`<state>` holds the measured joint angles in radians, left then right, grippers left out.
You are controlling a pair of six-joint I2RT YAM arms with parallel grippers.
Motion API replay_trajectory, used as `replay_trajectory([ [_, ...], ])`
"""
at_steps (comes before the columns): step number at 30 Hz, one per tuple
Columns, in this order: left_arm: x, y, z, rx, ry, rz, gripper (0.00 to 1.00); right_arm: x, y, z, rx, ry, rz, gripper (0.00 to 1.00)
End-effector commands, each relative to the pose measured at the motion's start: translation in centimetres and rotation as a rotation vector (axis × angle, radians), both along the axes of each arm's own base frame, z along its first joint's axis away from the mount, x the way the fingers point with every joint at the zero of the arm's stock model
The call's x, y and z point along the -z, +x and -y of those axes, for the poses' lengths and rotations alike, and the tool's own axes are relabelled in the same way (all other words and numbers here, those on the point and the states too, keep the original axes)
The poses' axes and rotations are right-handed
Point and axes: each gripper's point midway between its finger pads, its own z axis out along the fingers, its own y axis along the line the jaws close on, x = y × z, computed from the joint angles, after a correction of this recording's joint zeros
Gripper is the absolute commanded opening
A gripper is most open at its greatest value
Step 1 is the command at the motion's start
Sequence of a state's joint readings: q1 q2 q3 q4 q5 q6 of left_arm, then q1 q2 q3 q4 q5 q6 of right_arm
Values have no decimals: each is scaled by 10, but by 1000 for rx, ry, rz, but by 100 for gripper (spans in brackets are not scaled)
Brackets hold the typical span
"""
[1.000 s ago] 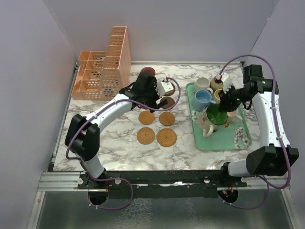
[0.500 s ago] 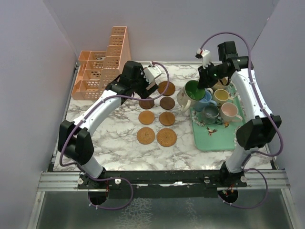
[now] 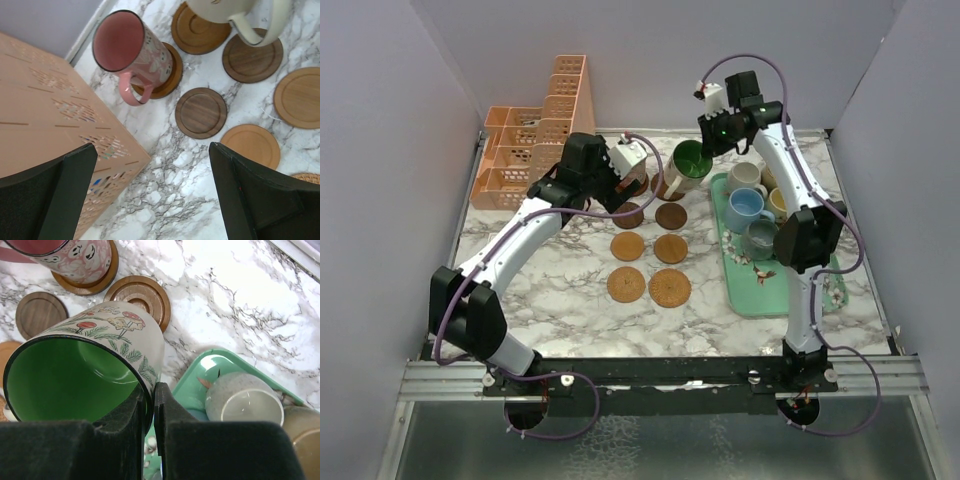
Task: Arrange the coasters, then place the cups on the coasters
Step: Place the cup on the coaster.
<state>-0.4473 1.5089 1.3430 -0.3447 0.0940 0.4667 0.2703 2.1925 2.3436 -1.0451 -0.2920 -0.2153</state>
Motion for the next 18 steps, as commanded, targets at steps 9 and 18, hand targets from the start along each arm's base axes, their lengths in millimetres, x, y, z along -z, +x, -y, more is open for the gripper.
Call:
replay_trajectory([
  [9, 24, -9, 53, 206, -50, -47, 97, -25, 50, -38, 61, 94, 179, 1],
  [18, 41, 15, 82, 209, -106, -62, 94, -13, 58, -45, 72, 118, 164, 1],
])
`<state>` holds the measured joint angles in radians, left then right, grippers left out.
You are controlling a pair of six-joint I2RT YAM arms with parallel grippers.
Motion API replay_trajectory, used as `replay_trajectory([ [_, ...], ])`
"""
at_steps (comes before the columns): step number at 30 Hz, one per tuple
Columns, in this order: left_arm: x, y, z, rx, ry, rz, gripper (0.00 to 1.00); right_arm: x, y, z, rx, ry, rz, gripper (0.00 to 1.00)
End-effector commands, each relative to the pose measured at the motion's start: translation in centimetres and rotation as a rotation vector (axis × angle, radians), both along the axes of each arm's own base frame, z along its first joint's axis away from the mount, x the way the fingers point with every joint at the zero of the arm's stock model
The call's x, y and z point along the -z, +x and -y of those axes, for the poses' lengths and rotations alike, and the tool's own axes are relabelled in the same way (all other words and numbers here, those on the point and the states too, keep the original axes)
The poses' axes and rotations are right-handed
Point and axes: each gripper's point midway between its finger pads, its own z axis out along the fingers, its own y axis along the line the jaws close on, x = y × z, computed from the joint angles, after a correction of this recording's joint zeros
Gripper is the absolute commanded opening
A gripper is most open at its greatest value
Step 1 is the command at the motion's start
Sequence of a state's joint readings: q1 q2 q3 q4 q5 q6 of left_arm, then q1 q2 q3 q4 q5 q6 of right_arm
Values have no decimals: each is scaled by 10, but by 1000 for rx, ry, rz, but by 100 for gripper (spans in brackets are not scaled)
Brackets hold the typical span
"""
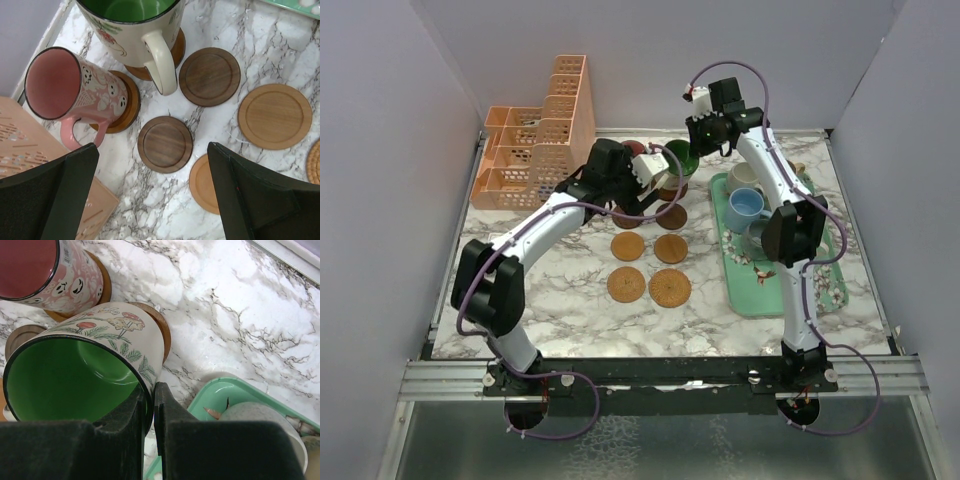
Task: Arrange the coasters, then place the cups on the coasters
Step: Place the cup on the coaster.
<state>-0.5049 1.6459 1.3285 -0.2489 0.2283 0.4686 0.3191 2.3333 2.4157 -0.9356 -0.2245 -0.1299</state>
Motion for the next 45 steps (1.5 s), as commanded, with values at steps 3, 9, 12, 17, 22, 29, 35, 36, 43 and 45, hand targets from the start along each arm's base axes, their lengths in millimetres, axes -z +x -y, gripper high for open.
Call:
replay_trajectory([
  [3, 3, 21, 40, 45, -67, -7, 94, -48, 22, -15, 17, 104, 143, 1],
  [9, 15, 43, 57, -14, -8, 17, 92, -48, 13, -18, 9, 126, 111, 1],
  [12, 19, 51, 60, -44, 4, 9, 87, -51, 8, -17, 6, 128, 106, 1],
  [17, 24, 57, 66, -58, 10, -8, 70, -51, 0, -17, -4, 133, 86, 1],
  [22, 36, 57, 72, -55, 27, -31, 61, -54, -4, -18, -11, 138, 81, 1],
  [29, 41, 53, 76, -51, 39, -44, 65, -54, -6, -17, -9, 139, 75, 1],
  [35, 47, 55, 76, -65, 60, -46, 59, -62, -8, -16, -10, 140, 91, 1],
  [36, 48, 56, 76, -66, 64, -48, 57, -63, -8, -16, -10, 141, 92, 1],
  [43, 52, 58, 78, -70, 69, -59, 47, -69, -10, -15, -16, 142, 101, 1],
  [45, 50, 60, 80, -68, 62, -55, 44, -68, -11, -16, -18, 143, 98, 1],
])
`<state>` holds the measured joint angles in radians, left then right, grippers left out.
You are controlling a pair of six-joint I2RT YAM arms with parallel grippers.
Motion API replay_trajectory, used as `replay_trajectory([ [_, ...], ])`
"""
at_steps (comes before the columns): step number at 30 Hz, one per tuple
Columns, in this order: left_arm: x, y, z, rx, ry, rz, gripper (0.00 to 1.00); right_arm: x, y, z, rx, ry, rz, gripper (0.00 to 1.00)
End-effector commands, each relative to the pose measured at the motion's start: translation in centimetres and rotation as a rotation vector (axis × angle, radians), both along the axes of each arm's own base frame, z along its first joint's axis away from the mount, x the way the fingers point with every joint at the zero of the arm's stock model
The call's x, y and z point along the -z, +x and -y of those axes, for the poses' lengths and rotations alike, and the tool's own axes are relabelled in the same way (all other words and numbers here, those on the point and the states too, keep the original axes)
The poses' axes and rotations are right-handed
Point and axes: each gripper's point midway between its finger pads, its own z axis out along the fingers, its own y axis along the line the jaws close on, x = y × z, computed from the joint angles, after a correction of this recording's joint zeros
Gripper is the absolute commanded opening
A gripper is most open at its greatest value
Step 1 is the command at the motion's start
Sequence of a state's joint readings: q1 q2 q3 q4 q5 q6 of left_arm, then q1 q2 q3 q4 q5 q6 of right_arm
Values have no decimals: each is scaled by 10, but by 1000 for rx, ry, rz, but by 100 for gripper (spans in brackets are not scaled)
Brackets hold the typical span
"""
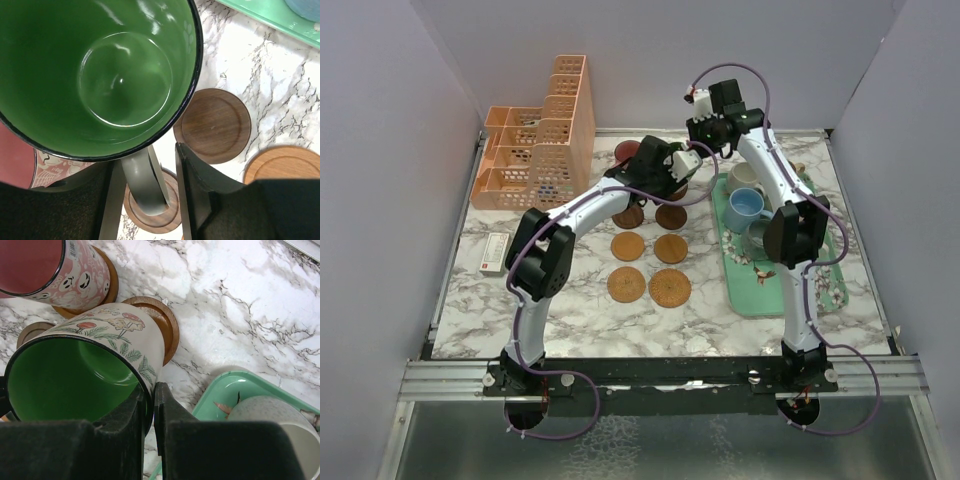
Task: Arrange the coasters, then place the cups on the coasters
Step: Place the cup on the coaster.
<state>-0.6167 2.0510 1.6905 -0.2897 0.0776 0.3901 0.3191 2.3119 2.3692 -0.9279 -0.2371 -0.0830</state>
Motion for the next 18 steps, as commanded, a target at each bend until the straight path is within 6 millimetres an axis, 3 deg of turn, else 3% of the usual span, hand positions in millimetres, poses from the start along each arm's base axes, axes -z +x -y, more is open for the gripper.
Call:
replay_trajectory([
  [1, -8, 7, 7, -10, -14, 12, 42, -73, -3, -14, -39, 112, 140, 1],
  [11, -14, 10, 14, 3, -31, 18, 17, -76, -8, -14, -52, 114, 140, 1],
  [18, -39, 11, 24, 53, -80, 50, 0, -73, -12, -4, -45, 79, 130, 3],
])
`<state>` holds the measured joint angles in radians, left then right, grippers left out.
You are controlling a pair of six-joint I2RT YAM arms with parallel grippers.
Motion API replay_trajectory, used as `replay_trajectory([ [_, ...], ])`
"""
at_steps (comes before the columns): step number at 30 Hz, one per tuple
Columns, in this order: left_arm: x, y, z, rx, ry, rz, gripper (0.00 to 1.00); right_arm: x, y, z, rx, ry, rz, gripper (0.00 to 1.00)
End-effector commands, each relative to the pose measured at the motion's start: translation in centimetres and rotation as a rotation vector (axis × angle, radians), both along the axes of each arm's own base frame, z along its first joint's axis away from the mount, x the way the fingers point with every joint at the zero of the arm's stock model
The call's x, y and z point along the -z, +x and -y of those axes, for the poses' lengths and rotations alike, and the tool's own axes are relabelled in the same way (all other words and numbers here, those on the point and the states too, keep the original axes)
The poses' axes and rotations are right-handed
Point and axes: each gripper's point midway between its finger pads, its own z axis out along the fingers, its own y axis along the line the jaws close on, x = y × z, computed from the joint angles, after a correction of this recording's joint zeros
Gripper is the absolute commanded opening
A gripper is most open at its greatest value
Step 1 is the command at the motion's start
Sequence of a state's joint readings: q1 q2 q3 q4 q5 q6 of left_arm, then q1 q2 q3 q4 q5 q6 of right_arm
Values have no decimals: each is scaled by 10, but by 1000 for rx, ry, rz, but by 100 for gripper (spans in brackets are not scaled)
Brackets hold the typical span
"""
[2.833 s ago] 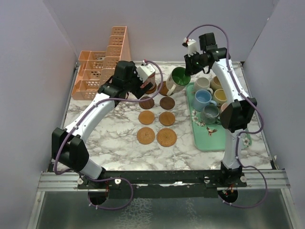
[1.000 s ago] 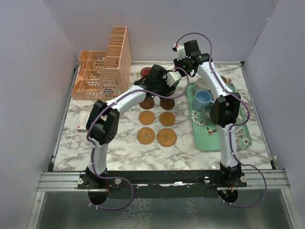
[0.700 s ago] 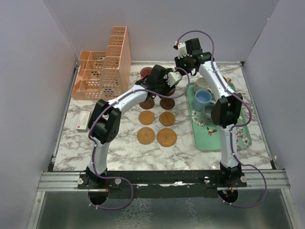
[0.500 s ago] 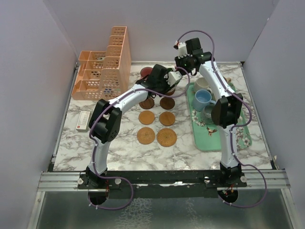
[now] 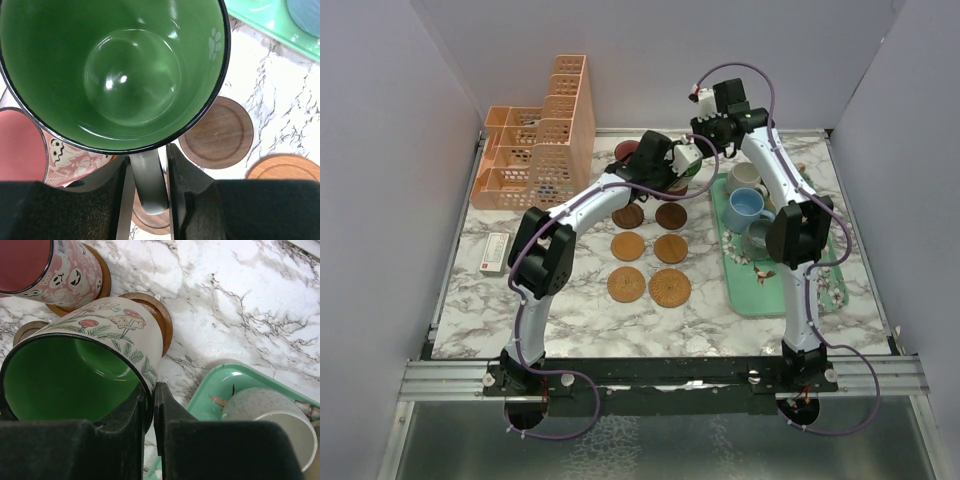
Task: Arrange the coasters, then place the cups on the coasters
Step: Place the cup on the coaster.
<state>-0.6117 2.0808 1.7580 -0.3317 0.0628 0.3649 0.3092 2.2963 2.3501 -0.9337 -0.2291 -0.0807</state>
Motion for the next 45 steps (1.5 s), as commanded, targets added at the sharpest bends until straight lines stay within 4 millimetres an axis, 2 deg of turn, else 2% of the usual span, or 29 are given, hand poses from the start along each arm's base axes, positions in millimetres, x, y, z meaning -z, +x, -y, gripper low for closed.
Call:
replay_trajectory([
  [1, -38, 3, 25, 89, -80, 67, 0, -72, -11, -11, -63, 83, 133, 4],
  [8, -58, 5, 28, 102, -114, 106, 0, -71, -21, 0, -76, 112, 90, 18],
  [15, -63, 3, 31, 126, -144, 116, 0, -74, -26, 4, -93, 164, 62, 27],
  [21, -72, 5, 35, 129, -171, 124, 0, -77, -24, 13, -83, 178, 59, 27],
  [30, -86, 12, 41, 110, -233, 124, 0, -88, -24, 51, -34, 198, 70, 27],
  [40, -123, 38, 38, 69, -342, 157, 0, -98, -38, 77, -17, 215, 92, 26],
  [45, -128, 56, 34, 34, -348, 205, 0, -93, -46, 86, -10, 218, 84, 25],
])
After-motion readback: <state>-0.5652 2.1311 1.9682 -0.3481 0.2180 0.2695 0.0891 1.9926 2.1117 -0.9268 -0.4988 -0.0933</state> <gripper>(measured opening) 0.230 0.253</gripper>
